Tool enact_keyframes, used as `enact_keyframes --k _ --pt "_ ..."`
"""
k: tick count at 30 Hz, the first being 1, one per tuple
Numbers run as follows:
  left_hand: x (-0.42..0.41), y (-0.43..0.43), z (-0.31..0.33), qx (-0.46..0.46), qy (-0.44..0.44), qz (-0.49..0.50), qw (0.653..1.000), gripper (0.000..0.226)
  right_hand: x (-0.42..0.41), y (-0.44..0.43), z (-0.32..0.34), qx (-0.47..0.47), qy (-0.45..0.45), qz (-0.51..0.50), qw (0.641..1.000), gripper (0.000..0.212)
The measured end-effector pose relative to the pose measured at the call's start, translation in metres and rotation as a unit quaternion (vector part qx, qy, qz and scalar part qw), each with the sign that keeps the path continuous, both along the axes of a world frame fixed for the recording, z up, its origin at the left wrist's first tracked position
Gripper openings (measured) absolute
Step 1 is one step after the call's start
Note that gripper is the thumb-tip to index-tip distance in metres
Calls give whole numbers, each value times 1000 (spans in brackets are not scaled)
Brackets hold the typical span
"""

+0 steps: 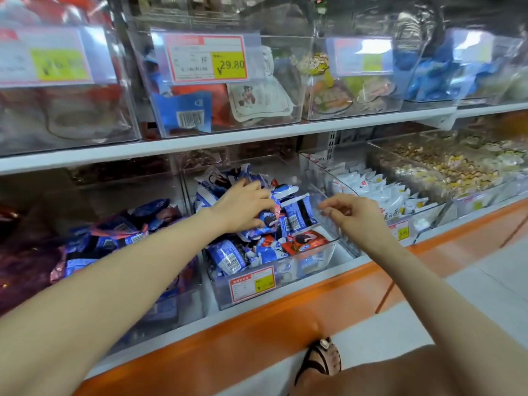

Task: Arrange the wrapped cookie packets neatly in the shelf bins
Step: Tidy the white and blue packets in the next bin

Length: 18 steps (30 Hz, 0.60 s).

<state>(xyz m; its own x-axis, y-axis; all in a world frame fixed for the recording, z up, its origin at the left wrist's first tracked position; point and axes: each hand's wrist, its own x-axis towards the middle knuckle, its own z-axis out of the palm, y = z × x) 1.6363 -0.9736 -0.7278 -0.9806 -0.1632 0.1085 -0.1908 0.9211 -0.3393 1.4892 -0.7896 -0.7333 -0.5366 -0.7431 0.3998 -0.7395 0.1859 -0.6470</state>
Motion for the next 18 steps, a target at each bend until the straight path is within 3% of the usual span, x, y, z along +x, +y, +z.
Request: enact_keyframes --k 7,10,12,14,18 --pt "12 8 3 174 105 4 979 36 0 -4 -1 9 16 4 1000 15" --pt "12 18 11 307 194 -28 931 35 10 -10 4 5 -88 86 992 31" --pt "8 28 14 348 221 -72 908 34 15 -15 6 6 -160 127 979 50" --pt "4 38 16 363 233 -99 896 35 14 -17 7 -5 -183 107 977 62" --pt "-12 38 10 364 218 -38 905 49 4 -11 14 -49 -168 22 984 34"
